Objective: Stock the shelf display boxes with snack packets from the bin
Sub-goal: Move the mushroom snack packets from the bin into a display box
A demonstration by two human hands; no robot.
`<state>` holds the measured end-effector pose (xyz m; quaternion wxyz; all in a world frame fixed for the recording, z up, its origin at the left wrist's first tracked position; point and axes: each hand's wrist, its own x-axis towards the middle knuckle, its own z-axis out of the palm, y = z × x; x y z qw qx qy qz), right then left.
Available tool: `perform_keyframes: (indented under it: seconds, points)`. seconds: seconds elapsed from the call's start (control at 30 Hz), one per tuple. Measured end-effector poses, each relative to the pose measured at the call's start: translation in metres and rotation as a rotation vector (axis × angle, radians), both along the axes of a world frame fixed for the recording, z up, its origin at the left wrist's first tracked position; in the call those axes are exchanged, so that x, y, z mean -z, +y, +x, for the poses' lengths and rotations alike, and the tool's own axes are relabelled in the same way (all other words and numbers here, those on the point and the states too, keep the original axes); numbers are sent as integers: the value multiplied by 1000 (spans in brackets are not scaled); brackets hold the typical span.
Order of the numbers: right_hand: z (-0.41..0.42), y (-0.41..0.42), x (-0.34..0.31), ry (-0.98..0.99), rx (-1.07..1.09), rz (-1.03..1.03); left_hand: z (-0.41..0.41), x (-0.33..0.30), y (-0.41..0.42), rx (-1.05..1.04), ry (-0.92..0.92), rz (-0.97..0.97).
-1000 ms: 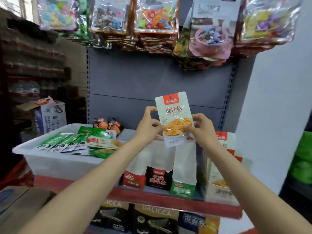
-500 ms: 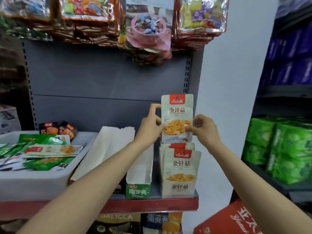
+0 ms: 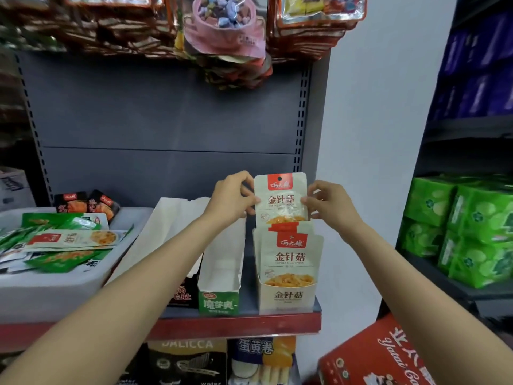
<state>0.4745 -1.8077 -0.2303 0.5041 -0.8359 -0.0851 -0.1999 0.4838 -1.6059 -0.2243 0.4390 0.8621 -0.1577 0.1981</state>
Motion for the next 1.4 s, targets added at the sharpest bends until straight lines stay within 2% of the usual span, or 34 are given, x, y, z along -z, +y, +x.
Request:
perform_keyframes:
  seconds: [0.23,0.33,0.47,0.6,0.87,1.07,1.13,1.27,1.4]
  points:
    - [0,-5,6,216,33,-81,2,5,-1,3,95,153]
    - [-6,2,2,76,91,-134,0,6,1,-16,73,112]
    - [-13,22,-5,-232,229,-354,-8,5,13,-41,-2,33]
    - [-18,58,-10,-323,120,-477,-21,3,39,-100,-67,0]
    - [-14,176,5,-209,-179,-415,-48,17,151,-314,-125,36]
    - [0,279,24,-93,-322,-428,-50,43,278,-522,31,48]
    - [3,307,27,-63,-364,-482,-48,49,313,-573,123,123]
    - [9,349,29,-30,-430,-618,-43,61,369,-705,285,463]
    - [28,381,37,98,-441,-757,-36,71,383,-651,403,430]
